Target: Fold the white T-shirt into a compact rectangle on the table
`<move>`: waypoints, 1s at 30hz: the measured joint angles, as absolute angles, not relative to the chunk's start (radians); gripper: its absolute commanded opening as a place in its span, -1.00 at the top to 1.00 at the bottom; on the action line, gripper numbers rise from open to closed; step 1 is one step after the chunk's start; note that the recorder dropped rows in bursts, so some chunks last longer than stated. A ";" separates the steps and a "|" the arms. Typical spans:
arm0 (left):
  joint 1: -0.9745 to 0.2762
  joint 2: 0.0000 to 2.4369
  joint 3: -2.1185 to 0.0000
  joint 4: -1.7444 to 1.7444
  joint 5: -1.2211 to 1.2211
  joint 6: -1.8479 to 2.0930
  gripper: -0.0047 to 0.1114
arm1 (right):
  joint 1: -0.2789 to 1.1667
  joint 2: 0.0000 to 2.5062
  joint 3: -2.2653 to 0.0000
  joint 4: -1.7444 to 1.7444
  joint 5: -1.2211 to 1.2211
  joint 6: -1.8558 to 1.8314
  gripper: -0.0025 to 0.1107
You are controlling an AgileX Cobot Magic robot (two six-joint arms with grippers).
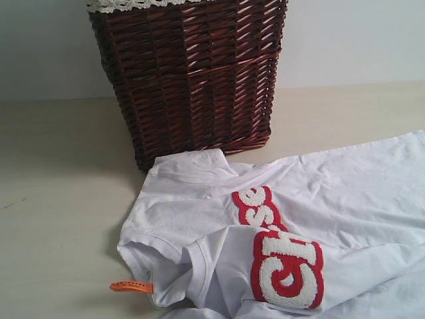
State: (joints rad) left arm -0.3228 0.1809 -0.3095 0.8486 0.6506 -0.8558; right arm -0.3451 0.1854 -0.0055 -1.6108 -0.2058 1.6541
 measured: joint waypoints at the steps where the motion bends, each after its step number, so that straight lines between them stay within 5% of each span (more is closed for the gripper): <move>1: -0.323 0.181 -0.309 0.840 0.649 -0.849 0.92 | -0.343 0.185 -0.004 -1.631 -0.206 1.654 0.81; 22: -0.321 0.670 -0.309 0.751 0.283 -0.742 0.92 | -0.337 0.060 -0.004 -1.627 -0.203 1.652 0.81; 30: -0.321 0.679 -0.309 0.751 0.263 -0.741 0.92 | -0.337 0.053 -0.004 -1.627 -0.203 1.652 0.81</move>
